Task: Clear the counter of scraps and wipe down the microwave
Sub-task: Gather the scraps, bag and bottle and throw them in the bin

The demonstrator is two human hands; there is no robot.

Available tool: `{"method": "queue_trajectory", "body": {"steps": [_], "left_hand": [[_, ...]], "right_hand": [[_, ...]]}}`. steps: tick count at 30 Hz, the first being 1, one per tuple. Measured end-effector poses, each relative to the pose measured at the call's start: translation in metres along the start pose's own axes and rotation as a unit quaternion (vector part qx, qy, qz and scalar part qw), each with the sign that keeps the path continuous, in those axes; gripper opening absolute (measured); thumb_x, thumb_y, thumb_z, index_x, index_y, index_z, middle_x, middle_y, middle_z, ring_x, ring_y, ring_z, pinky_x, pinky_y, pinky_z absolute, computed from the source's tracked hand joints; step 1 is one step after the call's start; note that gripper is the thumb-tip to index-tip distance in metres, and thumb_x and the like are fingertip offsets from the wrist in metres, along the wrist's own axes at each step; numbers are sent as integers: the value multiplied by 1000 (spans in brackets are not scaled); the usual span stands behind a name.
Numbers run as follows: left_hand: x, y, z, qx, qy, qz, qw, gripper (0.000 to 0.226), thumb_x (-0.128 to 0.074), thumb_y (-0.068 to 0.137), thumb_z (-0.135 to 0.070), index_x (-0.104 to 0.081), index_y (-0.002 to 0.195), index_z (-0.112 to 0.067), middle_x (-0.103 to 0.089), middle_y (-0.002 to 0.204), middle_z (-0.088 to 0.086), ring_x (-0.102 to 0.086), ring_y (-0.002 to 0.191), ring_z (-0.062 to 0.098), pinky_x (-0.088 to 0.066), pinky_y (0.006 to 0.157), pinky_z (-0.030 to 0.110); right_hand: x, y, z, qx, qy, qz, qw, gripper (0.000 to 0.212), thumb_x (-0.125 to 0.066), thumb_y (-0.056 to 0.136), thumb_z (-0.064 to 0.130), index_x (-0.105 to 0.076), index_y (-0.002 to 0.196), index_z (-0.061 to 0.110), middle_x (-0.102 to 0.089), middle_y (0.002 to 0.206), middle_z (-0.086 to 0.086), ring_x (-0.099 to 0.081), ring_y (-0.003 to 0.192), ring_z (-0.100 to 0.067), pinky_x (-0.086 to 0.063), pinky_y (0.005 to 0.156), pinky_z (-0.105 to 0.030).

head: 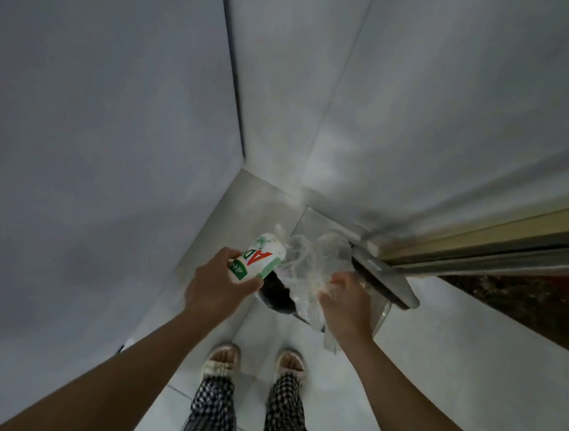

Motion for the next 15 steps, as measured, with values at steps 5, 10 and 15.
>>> {"method": "queue_trajectory", "body": {"steps": [5, 10, 15], "left_hand": [[-45, 31, 42, 21, -4, -13, 1000, 53, -76, 71, -42, -51, 117, -31, -61, 95, -14, -61, 78, 5, -55, 71, 29], [-89, 72, 79, 16, 29, 3, 999, 56, -74, 72, -46, -49, 119, -31, -56, 94, -16, -61, 80, 7, -57, 72, 33], [-125, 117, 110, 7, 45, 5, 999, 55, -73, 72, -47, -49, 118, -31, -57, 96, -15, -61, 81, 8, -57, 74, 35]], "right_hand": [[-46, 45, -47, -8, -34, 24, 999, 28, -59, 78, 1, -56, 105, 7, -57, 91, -1, -54, 82, -18, -38, 65, -24], [-108, 91, -94, -27, -62, 40, 997, 31, -59, 78, 2, -55, 108, 7, -60, 95, -6, -55, 82, -19, -41, 65, -26], [-166, 137, -131, -33, -100, 40, 994, 33, -59, 81, 6, -54, 114, 10, -61, 109, -11, -59, 94, -25, -39, 66, -26]]}}
Point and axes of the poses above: each hand's wrist, its own y-axis towards the middle knuckle, its own x-axis out of the back of the hand, z = x × y, the point moved 6 cm from there along y, towards the middle knuckle
